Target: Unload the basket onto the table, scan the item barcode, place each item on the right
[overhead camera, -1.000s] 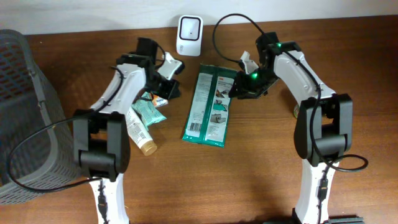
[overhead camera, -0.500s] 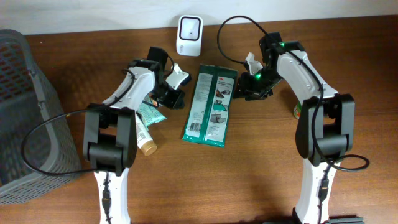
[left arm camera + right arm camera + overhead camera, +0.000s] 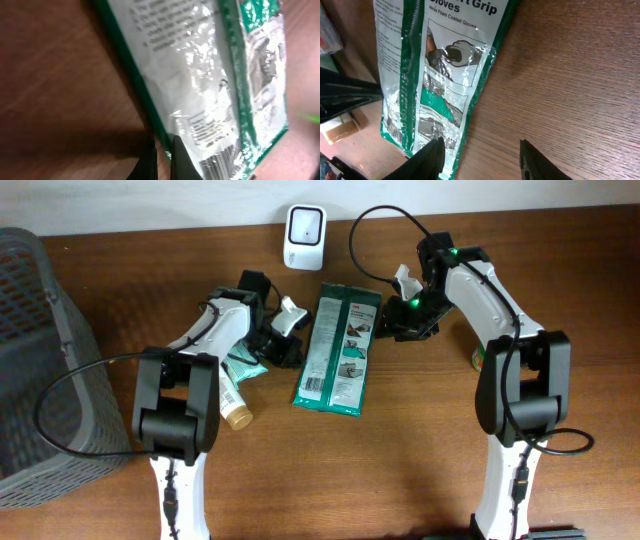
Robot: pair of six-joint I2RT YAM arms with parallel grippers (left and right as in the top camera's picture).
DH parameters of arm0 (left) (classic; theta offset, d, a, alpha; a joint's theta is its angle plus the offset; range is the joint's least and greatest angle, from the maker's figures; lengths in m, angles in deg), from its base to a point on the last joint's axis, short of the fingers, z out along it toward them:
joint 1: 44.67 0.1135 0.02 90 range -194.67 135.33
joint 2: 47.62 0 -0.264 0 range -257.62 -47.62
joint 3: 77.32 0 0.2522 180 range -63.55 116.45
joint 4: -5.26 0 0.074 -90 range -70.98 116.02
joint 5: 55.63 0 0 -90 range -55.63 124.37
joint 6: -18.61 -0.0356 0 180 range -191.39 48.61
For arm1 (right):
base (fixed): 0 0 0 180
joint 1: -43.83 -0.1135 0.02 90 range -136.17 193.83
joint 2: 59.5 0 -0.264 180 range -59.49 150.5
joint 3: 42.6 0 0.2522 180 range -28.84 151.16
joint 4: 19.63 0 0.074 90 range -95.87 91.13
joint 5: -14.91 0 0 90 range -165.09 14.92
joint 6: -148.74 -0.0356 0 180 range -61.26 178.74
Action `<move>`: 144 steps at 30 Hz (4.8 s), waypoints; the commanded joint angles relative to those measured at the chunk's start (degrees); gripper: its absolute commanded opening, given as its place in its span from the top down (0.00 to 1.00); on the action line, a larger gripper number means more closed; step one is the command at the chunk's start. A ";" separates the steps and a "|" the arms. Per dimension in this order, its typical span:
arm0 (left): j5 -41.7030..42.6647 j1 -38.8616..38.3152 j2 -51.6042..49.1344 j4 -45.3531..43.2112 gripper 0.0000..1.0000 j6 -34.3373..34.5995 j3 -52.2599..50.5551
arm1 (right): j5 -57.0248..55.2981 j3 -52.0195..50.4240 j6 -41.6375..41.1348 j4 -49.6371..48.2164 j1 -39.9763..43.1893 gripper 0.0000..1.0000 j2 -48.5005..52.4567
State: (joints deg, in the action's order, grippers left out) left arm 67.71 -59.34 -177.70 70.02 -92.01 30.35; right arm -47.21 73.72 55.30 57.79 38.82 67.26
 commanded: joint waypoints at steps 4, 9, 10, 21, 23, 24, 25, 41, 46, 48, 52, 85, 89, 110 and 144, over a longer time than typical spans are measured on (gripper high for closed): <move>9.81 -0.35 -1.51 0.42 0.99 -0.92 -0.94 | -1.09 0.83 0.00 0.09 0.17 0.53 0.46; 12.15 -1.11 -1.51 1.70 1.00 -0.94 -0.92 | -1.18 0.83 0.00 0.11 0.17 0.53 0.46; 12.13 -1.53 -1.51 1.77 1.00 -0.94 -0.94 | -1.18 0.83 0.00 0.15 0.17 0.53 0.46; 11.87 -4.09 -1.49 1.53 1.00 -4.50 -0.92 | -1.60 0.83 0.00 0.26 0.17 0.53 0.46; 10.34 -3.87 -1.49 1.03 1.00 -5.01 -0.92 | -1.60 0.72 0.00 0.46 0.17 0.53 0.48; 9.20 -3.67 -1.49 0.83 1.00 -5.01 -0.90 | -1.60 0.68 0.00 0.52 0.17 0.53 0.46; 7.50 -3.54 -1.49 0.83 1.00 -5.01 -0.63 | -1.62 0.50 0.00 0.48 0.17 0.53 0.46; -0.85 -2.82 -1.18 -4.28 1.00 -4.74 8.94 | -1.55 -2.32 -0.04 -0.37 -1.11 0.48 0.48; -1.68 -2.84 -2.03 -5.33 1.00 -4.79 8.87 | -1.09 -4.74 -1.97 -2.64 -2.03 0.47 0.48; -1.68 -2.84 -3.08 -5.38 1.00 -4.79 8.87 | 0.85 -5.66 -2.01 -3.06 -2.10 0.47 0.48; -1.68 -2.84 -5.90 -5.44 1.00 -4.76 8.85 | 5.11 -8.33 -3.02 -4.96 -2.10 0.47 0.48; -4.26 4.20 0.07 10.29 1.00 1.29 18.08 | 18.84 -27.54 -17.77 -40.48 -3.67 0.96 0.46; -19.91 7.80 7.13 12.41 1.00 13.62 19.30 | 18.88 -27.54 -15.80 -39.17 -3.10 0.96 0.46; -23.15 16.94 11.17 15.28 0.01 15.02 19.28 | 18.95 -27.54 -15.02 -38.77 -3.10 0.96 0.44; -23.15 16.94 11.17 15.28 0.01 15.02 19.28 | -53.05 8.98 18.82 -24.63 -24.28 0.96 -21.35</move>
State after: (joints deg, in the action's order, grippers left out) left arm 44.78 -42.38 -166.77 85.25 -77.32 49.52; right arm -91.27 81.66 65.05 36.76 16.02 46.35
